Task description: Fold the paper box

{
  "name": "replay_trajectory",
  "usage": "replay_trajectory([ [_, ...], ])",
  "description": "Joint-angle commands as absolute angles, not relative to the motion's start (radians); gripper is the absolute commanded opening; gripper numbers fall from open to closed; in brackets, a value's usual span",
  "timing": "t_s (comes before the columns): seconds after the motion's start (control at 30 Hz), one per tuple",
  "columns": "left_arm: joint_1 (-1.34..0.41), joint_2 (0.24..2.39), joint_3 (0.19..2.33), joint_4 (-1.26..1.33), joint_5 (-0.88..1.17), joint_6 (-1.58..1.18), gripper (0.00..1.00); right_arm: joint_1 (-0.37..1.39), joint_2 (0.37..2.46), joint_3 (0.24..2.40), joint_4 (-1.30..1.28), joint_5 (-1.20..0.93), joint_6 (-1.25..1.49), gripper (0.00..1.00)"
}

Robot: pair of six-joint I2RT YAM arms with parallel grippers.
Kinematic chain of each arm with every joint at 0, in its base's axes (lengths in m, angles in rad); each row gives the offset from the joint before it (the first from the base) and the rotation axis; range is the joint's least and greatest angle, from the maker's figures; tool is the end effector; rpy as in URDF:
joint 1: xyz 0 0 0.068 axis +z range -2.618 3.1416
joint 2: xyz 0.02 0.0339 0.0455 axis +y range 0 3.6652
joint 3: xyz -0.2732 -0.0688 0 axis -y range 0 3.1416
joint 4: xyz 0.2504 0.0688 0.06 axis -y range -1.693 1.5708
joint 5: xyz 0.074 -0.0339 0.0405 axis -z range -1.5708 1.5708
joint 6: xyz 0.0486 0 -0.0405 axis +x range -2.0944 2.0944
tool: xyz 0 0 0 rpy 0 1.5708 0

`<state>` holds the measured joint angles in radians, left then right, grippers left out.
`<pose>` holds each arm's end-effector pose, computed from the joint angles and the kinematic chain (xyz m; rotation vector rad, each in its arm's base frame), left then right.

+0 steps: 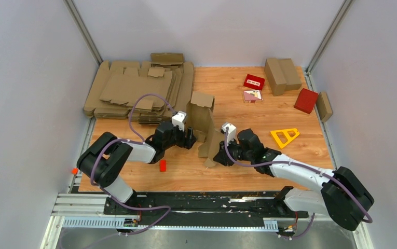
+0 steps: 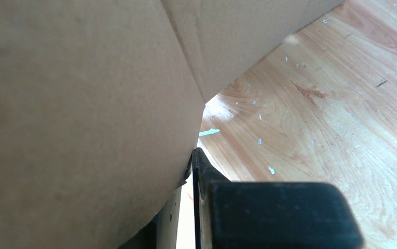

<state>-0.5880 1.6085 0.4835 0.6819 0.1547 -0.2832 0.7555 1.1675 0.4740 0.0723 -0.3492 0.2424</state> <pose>0.2477 -0.1741 0.1341 0.4162 2.0389 -0.7006 0.1640 0.1774 0.1812 -0.7855 2.1723 0.9222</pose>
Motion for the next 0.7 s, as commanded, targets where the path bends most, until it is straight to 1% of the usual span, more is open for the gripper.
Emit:
replay_trajectory([
  [0.0, -0.584, 1.538, 0.497, 0.628, 0.085, -0.287, 0.78, 0.761, 1.144, 0.511, 0.068, -0.319, 0.245, 0.14],
  [0.2, -0.568, 1.502, 0.486, 0.561, 0.053, -0.327, 0.86, 0.762, 1.205, 0.552, 0.063, -0.34, 0.239, 0.13],
  [0.37, -0.555, 1.419, 0.448, 0.511, 0.04, -0.341, 0.87, 0.762, 1.225, 0.561, 0.072, -0.338, 0.238, 0.13],
  [0.47, -0.554, 1.355, 0.426, 0.47, 0.026, -0.341, 0.9, 0.762, 1.241, 0.574, 0.07, -0.345, 0.237, 0.13],
  [0.67, -0.554, 1.236, 0.375, 0.403, 0.002, -0.354, 0.92, 0.776, 1.276, 0.608, 0.057, -0.337, 0.226, 0.13],
])
